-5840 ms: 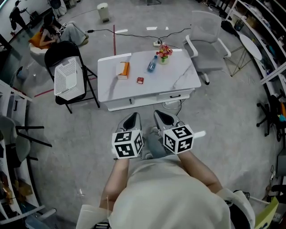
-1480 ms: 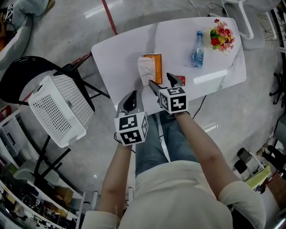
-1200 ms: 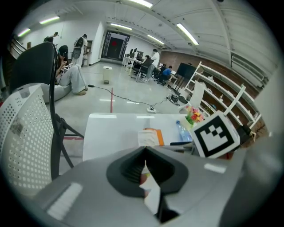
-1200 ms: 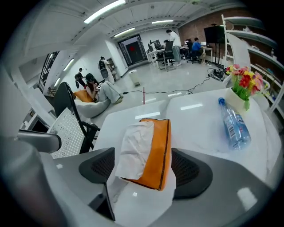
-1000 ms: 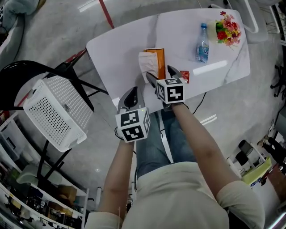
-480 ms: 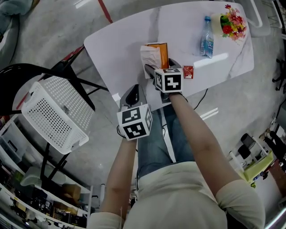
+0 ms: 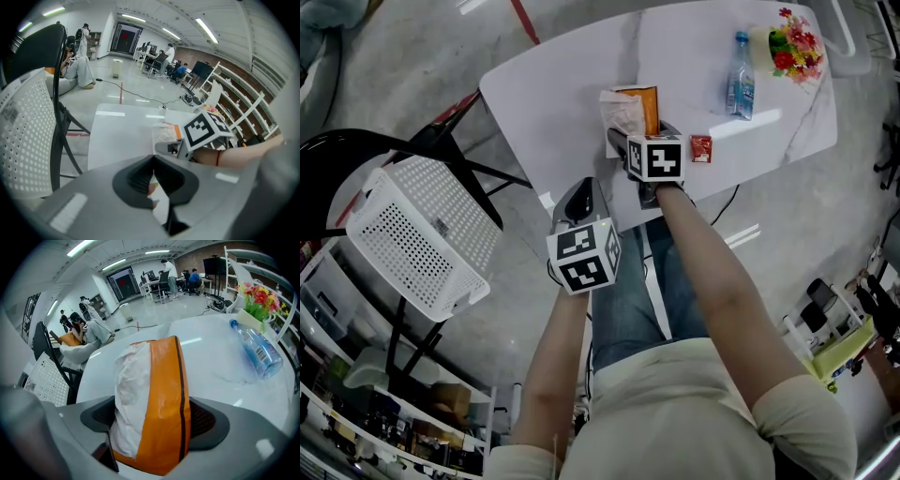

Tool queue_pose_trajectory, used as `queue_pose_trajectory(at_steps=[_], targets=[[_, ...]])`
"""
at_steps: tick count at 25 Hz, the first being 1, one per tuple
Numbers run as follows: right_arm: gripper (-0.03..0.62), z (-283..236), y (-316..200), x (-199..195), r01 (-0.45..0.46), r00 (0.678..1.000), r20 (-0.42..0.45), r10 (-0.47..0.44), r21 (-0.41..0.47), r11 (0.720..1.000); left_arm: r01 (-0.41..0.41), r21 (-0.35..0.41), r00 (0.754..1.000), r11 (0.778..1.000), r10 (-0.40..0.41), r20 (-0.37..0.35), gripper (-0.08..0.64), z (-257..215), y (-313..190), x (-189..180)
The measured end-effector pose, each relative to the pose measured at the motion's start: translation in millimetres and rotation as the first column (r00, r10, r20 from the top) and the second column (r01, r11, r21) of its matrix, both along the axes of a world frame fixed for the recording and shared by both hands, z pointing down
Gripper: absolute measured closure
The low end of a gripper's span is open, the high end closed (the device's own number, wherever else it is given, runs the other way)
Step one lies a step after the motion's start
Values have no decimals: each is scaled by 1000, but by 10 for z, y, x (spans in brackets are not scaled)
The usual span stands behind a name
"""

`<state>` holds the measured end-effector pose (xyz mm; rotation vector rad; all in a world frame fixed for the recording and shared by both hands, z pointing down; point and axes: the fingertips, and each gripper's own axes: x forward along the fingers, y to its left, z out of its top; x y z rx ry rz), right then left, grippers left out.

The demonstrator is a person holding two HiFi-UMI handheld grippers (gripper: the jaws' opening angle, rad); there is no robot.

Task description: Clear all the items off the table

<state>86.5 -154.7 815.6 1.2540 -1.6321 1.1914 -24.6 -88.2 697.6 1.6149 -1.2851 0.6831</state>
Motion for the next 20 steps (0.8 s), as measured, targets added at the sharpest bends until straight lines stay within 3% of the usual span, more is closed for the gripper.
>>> queue_pose_trajectory(at_steps=[4,12,20], targets=[[143,22,9,19,4,1000,-3,-4,-17,1000,-9,0,1000,1000,9,4,551,-2,17,0],[312,-112,2,96,-7,1000,-26,6,-18,1000,-12,9,1000,1000,12,14,551,-85,33,-4],[347,-296,92,133,2,1000,-26,-2,-3,1000,-4,33,999,999,3,35,551,-252,39,-5]])
